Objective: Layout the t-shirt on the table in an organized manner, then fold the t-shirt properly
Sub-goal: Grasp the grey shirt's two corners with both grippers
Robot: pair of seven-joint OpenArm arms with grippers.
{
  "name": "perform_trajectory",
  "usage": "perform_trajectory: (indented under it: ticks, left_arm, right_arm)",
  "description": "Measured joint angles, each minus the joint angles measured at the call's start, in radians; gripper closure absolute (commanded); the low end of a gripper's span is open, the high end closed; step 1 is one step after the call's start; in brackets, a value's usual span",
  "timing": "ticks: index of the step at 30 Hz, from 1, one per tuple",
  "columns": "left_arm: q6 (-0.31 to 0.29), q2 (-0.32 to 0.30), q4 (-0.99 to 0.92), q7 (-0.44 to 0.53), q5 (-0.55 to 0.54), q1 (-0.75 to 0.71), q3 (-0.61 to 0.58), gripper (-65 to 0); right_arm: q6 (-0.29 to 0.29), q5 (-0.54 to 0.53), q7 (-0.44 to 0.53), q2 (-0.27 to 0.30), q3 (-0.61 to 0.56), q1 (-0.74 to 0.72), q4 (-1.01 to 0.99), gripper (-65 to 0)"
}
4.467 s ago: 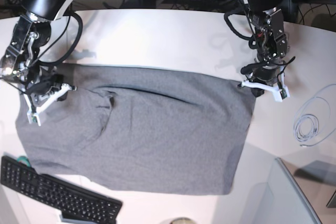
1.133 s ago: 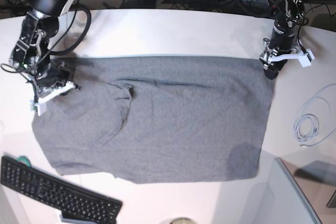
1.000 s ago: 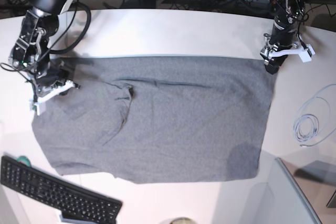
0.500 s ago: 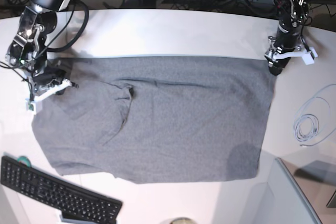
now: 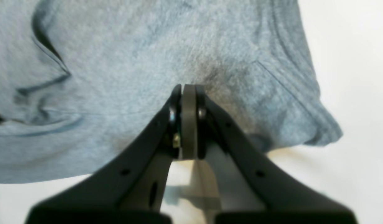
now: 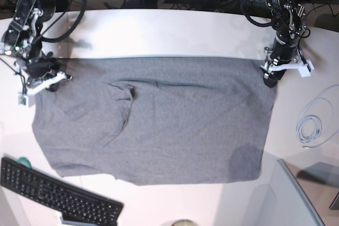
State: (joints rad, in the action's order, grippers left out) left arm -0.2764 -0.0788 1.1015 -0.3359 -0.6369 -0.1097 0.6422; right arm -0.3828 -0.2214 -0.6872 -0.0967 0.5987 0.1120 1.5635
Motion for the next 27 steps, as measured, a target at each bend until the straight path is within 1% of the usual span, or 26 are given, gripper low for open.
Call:
perform_trajectory:
  ticks: [1,2,3,6,7,8,9,10,13,16,18,21,26,27]
  left_arm:
    - [-0.006,0.001,-0.013,0.007,-0.005,0.01,0.001,-31.6]
    - [-0.007,-0.001,-0.027,0.009,-0.004,0.017,0.002,-27.0]
    - [-0.009,-0.005,-0.04,0.01,-0.007,0.024,0.002,-21.4]
    - [0.001,-0.004,-0.042,-0.009,0.001,0.025,0.002,-3.8]
    - [-0.001,0.0,-0.043,-0.008,0.0,0.02,0.002,0.0]
    - [-0.001,0.002,-0.043,-0.007,-0.002,0.02,0.002,0.0]
    - [-0.001,0.001,-0.043,-0.01,-0.002,0.02,0.002,0.0]
    - [0.0,0.0,-0.043,-0.013,0.0,0.021,0.002,0.0]
    - [0.0,0.0,-0.042,-0.012,0.0,0.023,0.002,0.0]
    - [-0.001,0.0,-0.042,-0.012,-0.001,0.023,0.002,0.0]
    - [-0.001,-0.001,-0.042,-0.016,0.0,0.023,0.002,0.0]
    - [0.0,-0.005,-0.042,-0.019,0.0,0.023,0.002,0.0]
    - [0.0,-0.023,-0.043,-0.028,0.0,0.023,-0.001,0.0]
    - [0.0,-0.024,-0.043,-0.027,0.0,0.023,-0.001,0.0]
  right_arm:
    - [-0.011,-0.049,-0.007,-0.014,0.037,0.01,0.015,-1.7]
    - [-0.013,-0.077,-0.003,-0.022,0.075,0.018,0.025,-4.8]
    - [-0.014,-0.094,-0.006,-0.021,0.111,0.023,0.029,-9.5]
    - [-0.003,-0.098,-0.015,-0.014,0.187,0.027,0.029,-29.3]
    - [-0.003,-0.105,-0.045,-0.014,0.211,0.024,0.03,-36.2]
    - [-0.006,-0.114,-0.079,-0.017,0.239,0.021,0.03,-41.3]
    - [-0.011,-0.121,-0.094,-0.021,0.266,0.018,0.029,-44.6]
    - [-0.011,-0.135,-0.097,-0.024,0.293,0.019,0.029,-45.5]
    - [-0.01,-0.183,-0.087,-0.009,0.349,0.016,-0.046,-44.1]
    - [-0.011,-0.206,-0.101,0.005,0.351,0.004,-0.172,-43.8]
    - [-0.02,-0.235,-0.078,0.018,0.351,-0.017,-0.239,-43.8]
    - [-0.022,-0.243,-0.066,0.05,0.351,-0.063,-0.309,-43.8]
    - [-0.026,-0.248,-0.035,0.051,0.352,-0.101,-0.359,-43.7]
    - [-0.026,-0.247,-0.021,0.05,0.352,-0.108,-0.361,-42.8]
